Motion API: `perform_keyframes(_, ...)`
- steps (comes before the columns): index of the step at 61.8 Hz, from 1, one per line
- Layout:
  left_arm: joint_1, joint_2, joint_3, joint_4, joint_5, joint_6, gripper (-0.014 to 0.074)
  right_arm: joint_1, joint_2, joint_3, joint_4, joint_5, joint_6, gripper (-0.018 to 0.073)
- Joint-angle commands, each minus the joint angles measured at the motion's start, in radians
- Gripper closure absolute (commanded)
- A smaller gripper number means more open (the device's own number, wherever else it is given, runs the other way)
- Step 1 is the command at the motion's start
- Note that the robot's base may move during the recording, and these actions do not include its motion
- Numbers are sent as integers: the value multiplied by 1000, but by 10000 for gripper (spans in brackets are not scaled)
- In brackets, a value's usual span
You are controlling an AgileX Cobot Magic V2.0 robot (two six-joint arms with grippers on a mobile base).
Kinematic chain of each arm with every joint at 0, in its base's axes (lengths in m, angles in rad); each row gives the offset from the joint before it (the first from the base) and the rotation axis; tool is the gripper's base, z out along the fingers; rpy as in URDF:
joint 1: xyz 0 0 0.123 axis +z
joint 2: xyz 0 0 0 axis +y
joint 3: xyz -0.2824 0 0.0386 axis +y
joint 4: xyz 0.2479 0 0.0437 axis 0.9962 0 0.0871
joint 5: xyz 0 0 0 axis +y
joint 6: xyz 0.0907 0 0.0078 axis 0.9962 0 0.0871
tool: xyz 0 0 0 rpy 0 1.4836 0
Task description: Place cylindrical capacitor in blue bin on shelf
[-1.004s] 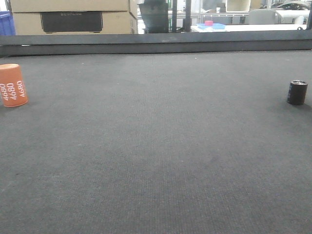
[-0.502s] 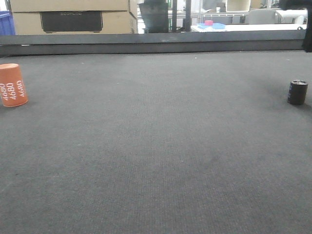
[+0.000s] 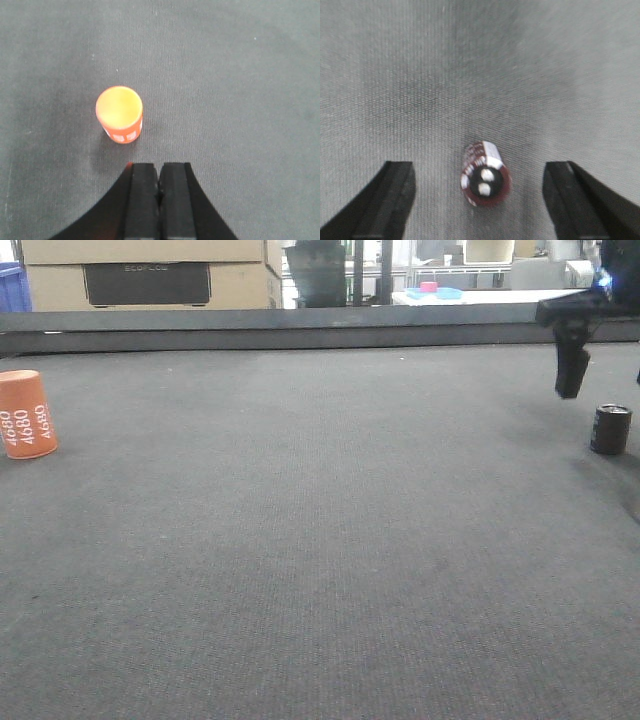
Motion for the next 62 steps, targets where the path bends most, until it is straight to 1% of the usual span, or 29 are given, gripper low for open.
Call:
perform_keyframes(1,2,1,-11,-9,-2,0,707,-18,19,-11,23,8,-1,134)
perform_keyframes(7,2,1,-11,-9,0,0,707,-31,38,-11,51,7,-1,134)
perform_keyframes(57,2,1,-11,-9,0,0,707,-39,84,-11,51,10,-1,135)
perform_keyframes(62,2,1,-11,-9,0,0,707,-39,84,-11,51,10,-1,163)
